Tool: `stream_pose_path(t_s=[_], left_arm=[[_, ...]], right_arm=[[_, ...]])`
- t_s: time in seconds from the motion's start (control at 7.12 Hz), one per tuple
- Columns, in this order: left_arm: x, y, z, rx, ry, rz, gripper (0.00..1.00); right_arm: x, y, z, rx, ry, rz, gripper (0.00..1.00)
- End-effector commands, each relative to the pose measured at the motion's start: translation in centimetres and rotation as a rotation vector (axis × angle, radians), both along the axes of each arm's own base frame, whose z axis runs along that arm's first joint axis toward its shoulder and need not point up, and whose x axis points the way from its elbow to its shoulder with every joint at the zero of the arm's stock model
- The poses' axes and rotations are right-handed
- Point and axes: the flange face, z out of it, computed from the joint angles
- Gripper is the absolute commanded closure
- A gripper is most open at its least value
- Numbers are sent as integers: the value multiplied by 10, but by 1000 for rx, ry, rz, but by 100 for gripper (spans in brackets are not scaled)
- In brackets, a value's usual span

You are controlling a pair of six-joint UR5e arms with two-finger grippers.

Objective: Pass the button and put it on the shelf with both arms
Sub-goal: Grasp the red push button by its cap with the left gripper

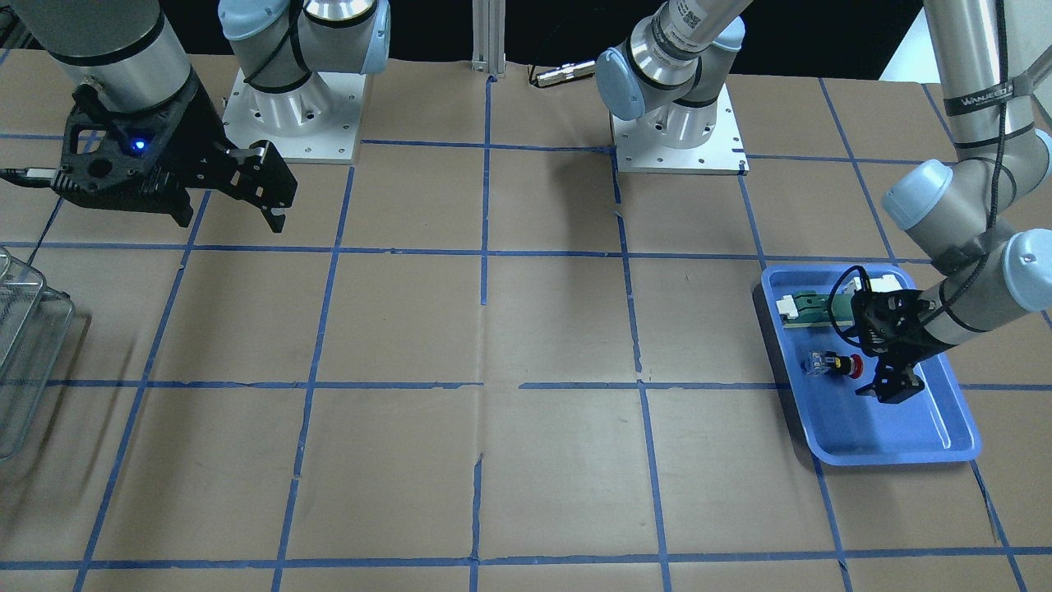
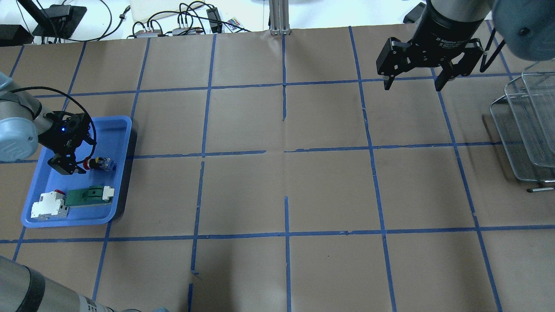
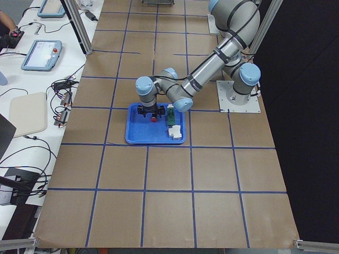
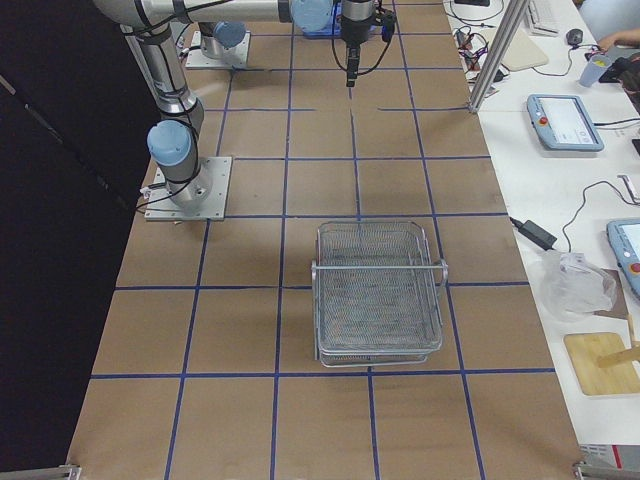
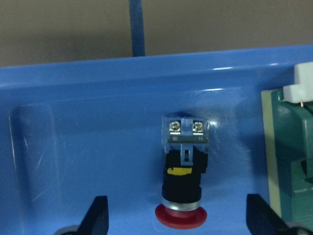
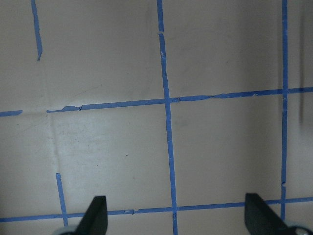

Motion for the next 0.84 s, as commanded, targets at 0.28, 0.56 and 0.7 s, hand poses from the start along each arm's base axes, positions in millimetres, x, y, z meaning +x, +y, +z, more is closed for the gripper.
stream_pose_path(t_s=[0.28,0.56,0.7], left_arm=[[5,4,-17,10,5,9,8],[5,3,-18,6,5,4,27],[6,2,-17,-4,-2,6,49]], right_arm=[[0,0,-1,2,0,0,0],[0,0,-1,2,0,-1,0],[0,0,-1,2,0,0,0]])
